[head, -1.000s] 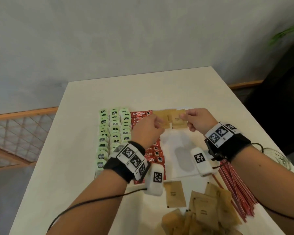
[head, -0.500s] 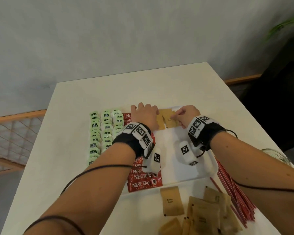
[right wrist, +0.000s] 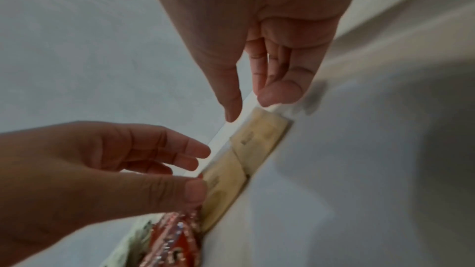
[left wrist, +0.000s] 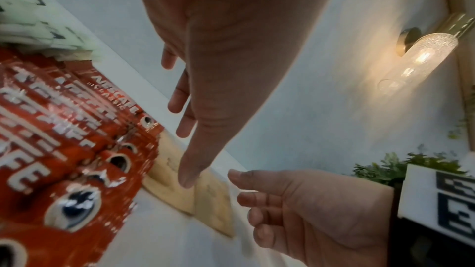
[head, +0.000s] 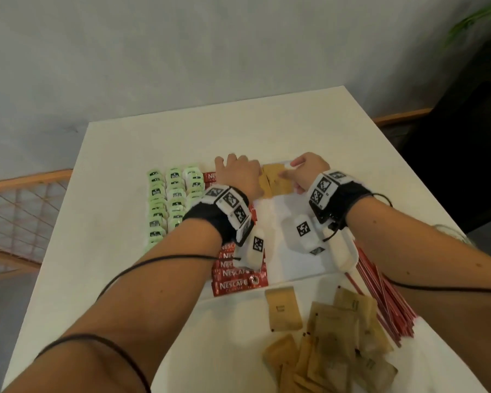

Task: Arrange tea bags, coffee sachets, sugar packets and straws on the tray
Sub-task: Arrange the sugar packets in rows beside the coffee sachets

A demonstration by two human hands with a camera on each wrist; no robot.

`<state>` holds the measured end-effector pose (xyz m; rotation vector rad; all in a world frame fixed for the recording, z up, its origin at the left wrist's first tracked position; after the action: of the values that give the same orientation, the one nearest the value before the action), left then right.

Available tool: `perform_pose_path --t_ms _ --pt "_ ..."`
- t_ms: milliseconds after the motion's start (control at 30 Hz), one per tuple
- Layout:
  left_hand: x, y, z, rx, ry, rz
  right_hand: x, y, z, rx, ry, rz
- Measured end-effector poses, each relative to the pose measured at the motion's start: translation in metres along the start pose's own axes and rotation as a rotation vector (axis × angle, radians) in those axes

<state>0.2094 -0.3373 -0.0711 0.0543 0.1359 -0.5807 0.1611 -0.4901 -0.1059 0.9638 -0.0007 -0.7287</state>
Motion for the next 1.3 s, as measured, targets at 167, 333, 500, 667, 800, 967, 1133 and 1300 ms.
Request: perform_pose_path --t_ms 167,333,500,667,800,967,1133,1300 --pt "-0.045 -0.015 0.033 -0.015 -0.077 -0.116 -0.044 0.005 0.026 0.007 0.056 0.146" --pt "-0.122 -0.031 0.028 -0.031 -0.085 -0.265 -0.125 -0.023 0.040 -0.004 0.174 0.228" --pt "-0.189 -0.041 -0.009 -0.130 0.046 -0.274 -0.187 -0.073 0.037 -0.171 0.277 0.247" --pt "-0.226 -0.042 -0.035 -0.183 0.223 -0.239 -0.222 -0.105 0.033 -0.382 0.315 0.295" --pt "-0.252 -0.053 -0.058 -0.140 0.351 -0.223 -0.230 -0.115 0.027 -0.538 0.309 0.312" --pt "-0.258 -0.065 -0.065 -0.167 0.320 -0.171 -0.235 -0.113 0.022 -0.587 0.292 0.281" --pt "-0.256 -0.063 -0.065 -0.319 0.375 -0.152 -0.235 -0.110 0.022 -0.553 0.282 0.243" --pt "-0.256 -0.063 -0.069 -0.322 0.425 -0.185 -0.239 -0.109 0.020 -0.459 0.277 0.244"
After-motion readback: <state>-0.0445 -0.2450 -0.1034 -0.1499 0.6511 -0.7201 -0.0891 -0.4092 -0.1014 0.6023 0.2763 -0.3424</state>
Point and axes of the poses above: each hand's wrist, its own x-axis towards the middle knuckle, its own z-axis out of the back of the hand, y = z × x, the point moved 5 cm from there along x, towards the middle knuckle, and after that the axes turned 1 degree about -x, right-handed, at the moved point
